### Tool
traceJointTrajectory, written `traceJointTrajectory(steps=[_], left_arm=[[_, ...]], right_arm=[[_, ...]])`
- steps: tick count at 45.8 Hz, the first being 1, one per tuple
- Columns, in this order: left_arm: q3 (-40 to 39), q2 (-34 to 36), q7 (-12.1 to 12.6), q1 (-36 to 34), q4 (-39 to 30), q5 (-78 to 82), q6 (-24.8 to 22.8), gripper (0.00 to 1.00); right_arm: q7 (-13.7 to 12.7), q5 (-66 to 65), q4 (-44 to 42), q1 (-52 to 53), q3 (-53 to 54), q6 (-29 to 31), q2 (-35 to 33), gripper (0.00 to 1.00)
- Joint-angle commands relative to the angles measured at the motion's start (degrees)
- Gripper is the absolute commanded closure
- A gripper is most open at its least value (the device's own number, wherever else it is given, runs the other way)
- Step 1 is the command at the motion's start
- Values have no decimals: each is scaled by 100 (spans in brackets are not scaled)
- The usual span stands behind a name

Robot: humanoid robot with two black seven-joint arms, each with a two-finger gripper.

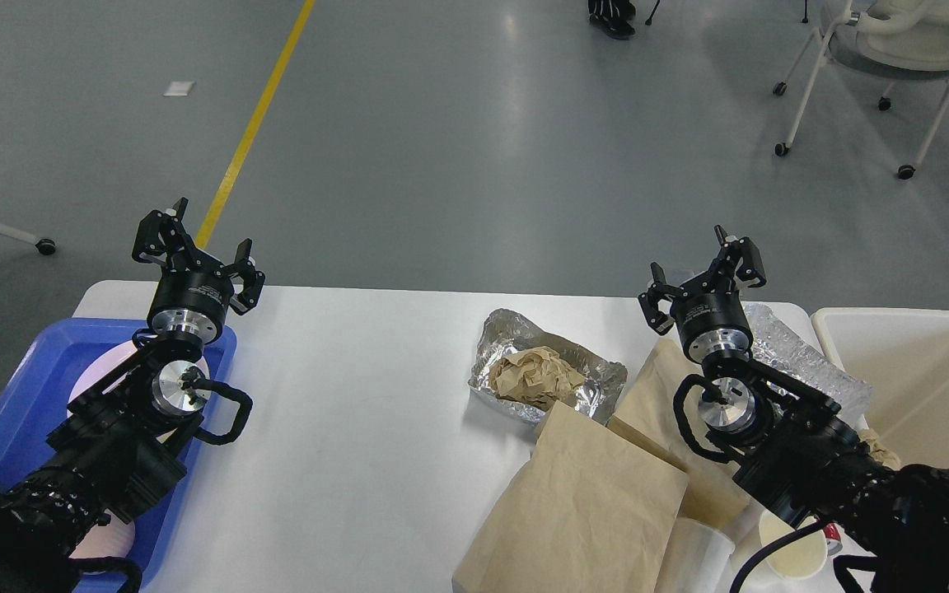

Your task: Tidy desktop

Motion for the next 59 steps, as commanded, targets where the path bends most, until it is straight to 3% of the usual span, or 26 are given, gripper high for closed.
traceJointTrajectory(steps=[1,18,28,42,48,55,59], left_arm=[[0,0,0,0,0,0,0,3],[9,0,0,0,0,0,0,3],[0,0,0,0,0,0,0,3],[0,0,0,0,0,0,0,3],[0,0,0,0,0,0,0,3],[0,-8,0,0,0,0,0,3],[0,0,0,0,0,0,0,3]], right_arm=[[0,0,0,9,-1,-34,17,0],[-62,35,-405,615,-281,-78,-9,0],[-70,44,-466,1388,-1537,-78,-131,0],[-62,0,-186,2908,-4042,-61,-1265,0],[-62,-79,798,3980,-5991,10,-1705,0],[-62,-88,1835,4982,-8637,27,-1626,0],[-62,-105,2310,5413,-9386,36,-1591,0]])
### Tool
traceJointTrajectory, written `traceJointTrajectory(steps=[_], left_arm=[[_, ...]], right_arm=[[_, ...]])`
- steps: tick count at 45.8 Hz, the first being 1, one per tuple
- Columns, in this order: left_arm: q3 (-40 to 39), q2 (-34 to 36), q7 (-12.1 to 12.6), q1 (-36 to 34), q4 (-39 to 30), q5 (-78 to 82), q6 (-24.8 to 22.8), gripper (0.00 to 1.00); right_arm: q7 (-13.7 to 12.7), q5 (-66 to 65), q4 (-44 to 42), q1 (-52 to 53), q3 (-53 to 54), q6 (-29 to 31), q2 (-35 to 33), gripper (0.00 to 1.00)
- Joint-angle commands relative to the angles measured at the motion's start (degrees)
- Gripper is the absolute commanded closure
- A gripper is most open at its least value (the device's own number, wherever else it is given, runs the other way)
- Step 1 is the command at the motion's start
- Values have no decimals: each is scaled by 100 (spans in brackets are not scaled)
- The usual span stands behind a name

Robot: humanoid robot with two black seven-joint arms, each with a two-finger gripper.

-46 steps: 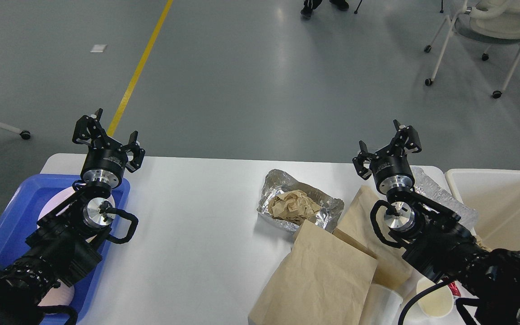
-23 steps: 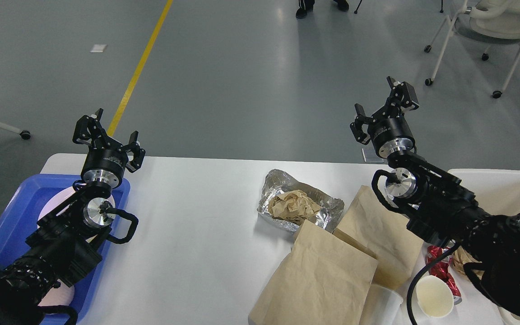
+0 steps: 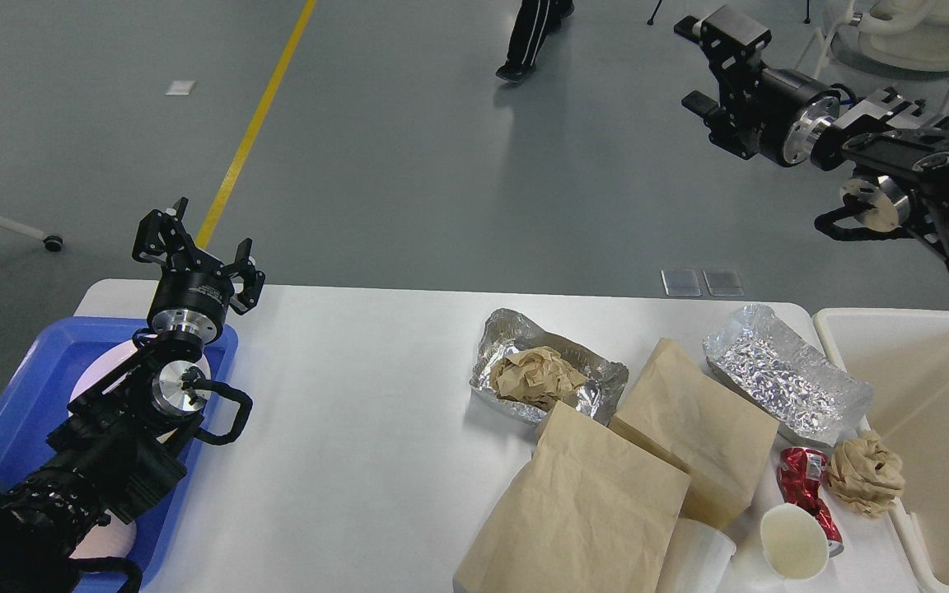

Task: Tidy desktop
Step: 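Raise the right gripper and swing it over the brown paper bag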

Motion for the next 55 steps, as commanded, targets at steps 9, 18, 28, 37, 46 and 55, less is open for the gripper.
traceJointTrajectory(steps=[9,18,28,37,46,55], left_arm=[[1,2,0,0,1,0,1,3],[1,-7,0,9,1,0,1,3],[1,2,0,9,1,0,1,3],[1,2,0,9,1,0,1,3],[1,2,0,9,1,0,1,3],[1,-7,0,9,1,0,1,3]], right_arm=[[-44,-53,1084,1402,-1399,853,246,0],[-807,-1334,1987,2114,-1434,2392,553,0],[-1142,-1750,3711,3168,-1505,2349,1450,0],[-1730,-1723,4669,3890,-1487,2349,1793,0],[-2180,-591,5241,3908,-1707,2340,1609,0],[-2171,201,5769,3495,-1707,1700,1600,0]])
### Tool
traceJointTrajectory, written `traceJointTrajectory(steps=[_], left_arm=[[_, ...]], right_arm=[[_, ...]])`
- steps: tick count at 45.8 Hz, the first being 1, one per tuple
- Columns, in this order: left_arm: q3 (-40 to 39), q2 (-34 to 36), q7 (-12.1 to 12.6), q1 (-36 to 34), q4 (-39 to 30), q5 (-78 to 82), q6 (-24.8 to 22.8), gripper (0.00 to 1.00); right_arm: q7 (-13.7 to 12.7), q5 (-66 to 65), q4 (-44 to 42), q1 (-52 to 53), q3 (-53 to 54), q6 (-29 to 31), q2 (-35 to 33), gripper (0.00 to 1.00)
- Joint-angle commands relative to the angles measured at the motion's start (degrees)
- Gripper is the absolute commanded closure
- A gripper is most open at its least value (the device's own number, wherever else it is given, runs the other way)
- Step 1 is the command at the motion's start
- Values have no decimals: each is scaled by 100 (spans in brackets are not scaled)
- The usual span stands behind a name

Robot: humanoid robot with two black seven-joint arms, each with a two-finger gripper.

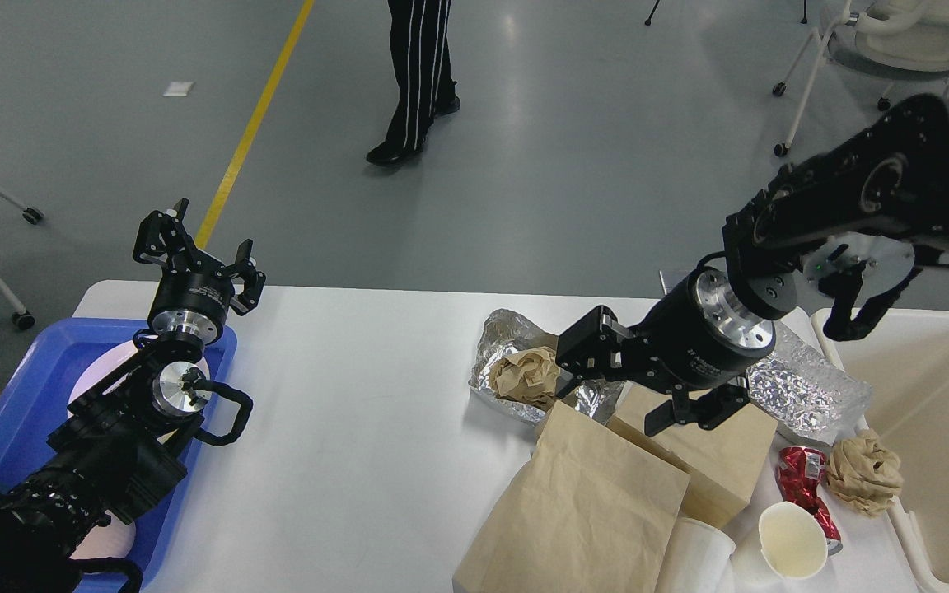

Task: Tidy desktop
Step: 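Lower the right gripper onto the brown paper bag and grasp it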

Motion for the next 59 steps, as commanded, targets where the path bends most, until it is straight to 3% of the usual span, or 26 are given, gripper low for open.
traceJointTrajectory(steps=[1,16,22,38,48,59], left_arm=[[0,-3,0,0,0,0,1,3],[0,-3,0,0,-18,0,1,3],[8,-3,0,0,-9,0,1,3],[9,-3,0,0,-9,0,1,3],[8,6,0,0,-9,0,1,3],[0,-3,0,0,-9,0,1,3]], right_arm=[[1,484,151,-278,10,-497,27,0],[-16,1214,439,-770,624,-2053,1204,0],[-34,1460,439,-754,1038,-2273,1530,0],[-245,1539,432,-1412,1020,-3134,1583,0],[-245,1548,432,-1860,1003,-4004,1583,0],[-236,1531,344,-2309,1012,-4119,1583,0]])
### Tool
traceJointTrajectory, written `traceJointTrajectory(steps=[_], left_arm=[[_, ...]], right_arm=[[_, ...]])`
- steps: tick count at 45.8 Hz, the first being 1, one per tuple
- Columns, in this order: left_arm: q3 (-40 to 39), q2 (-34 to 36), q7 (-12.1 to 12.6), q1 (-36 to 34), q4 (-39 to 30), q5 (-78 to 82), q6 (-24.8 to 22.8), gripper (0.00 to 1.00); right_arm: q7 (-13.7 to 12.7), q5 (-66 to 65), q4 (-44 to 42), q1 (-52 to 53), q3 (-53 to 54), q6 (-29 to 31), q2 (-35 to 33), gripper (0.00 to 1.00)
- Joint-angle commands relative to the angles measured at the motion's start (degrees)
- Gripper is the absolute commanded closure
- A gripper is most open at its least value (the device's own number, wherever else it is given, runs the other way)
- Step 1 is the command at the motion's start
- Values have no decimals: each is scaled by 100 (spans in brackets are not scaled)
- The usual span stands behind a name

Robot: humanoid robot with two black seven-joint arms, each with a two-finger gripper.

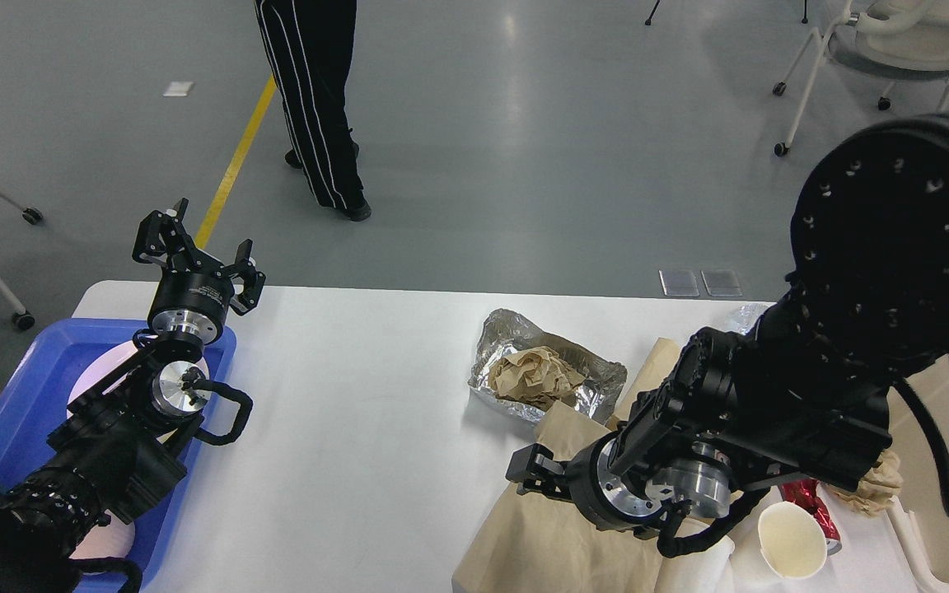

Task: Tidy desktop
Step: 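Lower the right gripper onto the brown paper bag and grasp it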

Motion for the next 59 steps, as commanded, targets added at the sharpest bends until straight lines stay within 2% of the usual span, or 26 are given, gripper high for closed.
traceJointTrajectory(steps=[1,8,22,38,59], left_arm=[[-1,-6,0,0,0,0,0,3],[-1,-6,0,0,0,0,0,3],[-10,-6,0,0,0,0,0,3],[-10,-6,0,0,0,0,0,3],[-10,-6,0,0,0,0,0,3]], right_arm=[[9,-2,-68,-213,5,-39,0,0],[9,-20,-77,-432,-4,-294,0,0],[0,-46,-182,-643,5,-338,0,0],[-141,-81,-876,-1047,-144,-330,-18,0],[-97,-108,-1316,-1391,-162,-338,17,0]])
